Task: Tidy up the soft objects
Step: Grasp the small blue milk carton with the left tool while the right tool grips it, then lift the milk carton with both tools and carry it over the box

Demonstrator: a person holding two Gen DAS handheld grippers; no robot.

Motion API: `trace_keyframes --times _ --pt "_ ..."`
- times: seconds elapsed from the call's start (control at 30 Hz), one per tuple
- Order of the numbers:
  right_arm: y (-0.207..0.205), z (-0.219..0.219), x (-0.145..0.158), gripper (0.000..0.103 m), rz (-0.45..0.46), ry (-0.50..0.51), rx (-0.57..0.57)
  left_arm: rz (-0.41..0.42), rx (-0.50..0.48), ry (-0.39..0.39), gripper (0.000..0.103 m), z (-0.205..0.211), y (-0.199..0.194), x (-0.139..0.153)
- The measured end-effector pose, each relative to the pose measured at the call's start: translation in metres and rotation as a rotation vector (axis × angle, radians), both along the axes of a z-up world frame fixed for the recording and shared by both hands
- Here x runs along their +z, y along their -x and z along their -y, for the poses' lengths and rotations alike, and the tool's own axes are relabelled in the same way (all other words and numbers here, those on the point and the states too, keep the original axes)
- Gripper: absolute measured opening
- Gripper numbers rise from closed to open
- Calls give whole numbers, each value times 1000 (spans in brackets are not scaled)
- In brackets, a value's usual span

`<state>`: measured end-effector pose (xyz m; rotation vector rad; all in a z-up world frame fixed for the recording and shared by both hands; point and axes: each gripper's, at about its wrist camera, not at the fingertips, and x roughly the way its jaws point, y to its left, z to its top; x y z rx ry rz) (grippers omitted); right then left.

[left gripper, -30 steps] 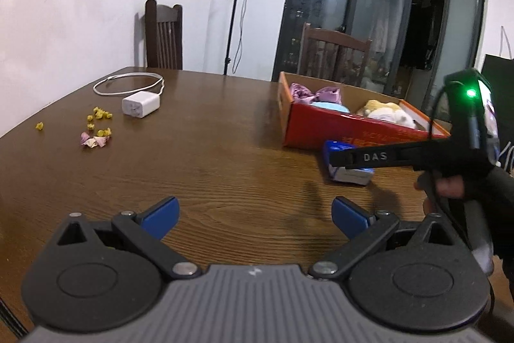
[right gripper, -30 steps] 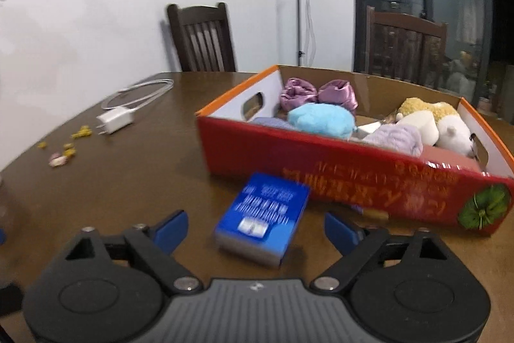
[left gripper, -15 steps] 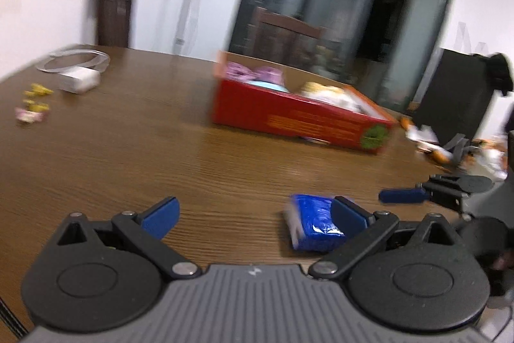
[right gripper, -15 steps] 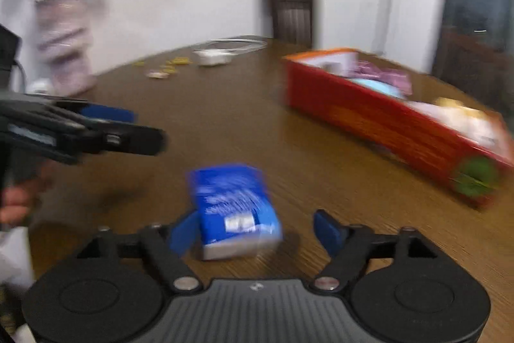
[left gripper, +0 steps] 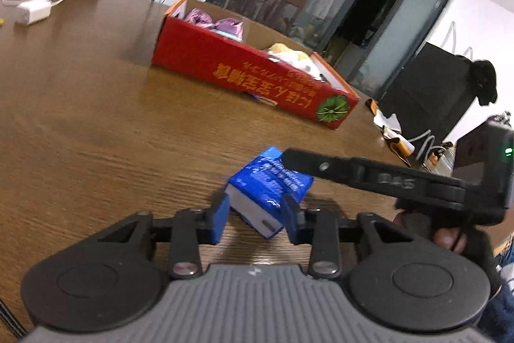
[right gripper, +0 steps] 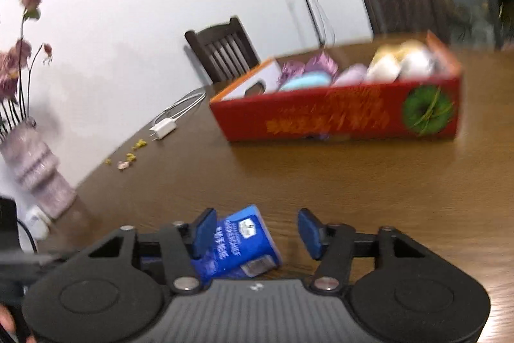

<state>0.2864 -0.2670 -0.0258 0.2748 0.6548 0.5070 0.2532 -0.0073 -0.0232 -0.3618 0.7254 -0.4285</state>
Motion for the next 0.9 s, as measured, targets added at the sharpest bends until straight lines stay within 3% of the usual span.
trace_keyframes --times 0.17,0.33,0.4,0.47,0.63,0.73,0.9 --pt "24 4 -13 28 -66 -93 2 -30 -31 63 33 -6 9 0" --pt "76 16 -8 30 -43 -101 -51 6 -93 109 35 2 23 10" --pt "86 22 -7 31 -39 -99 -68 8 -89 73 36 8 22 9" --pt "87 22 -7 31 -22 -76 -87 13 -79 27 36 13 21 6" --pt "77 24 -12 31 -34 -75 -108 -10 -103 39 36 14 19 0" --pt "71 23 -18 32 -66 -116 -84 -11 -90 52 30 14 15 1" --pt "52 29 13 26 33 -108 -129 122 -119 69 30 26 -32 50"
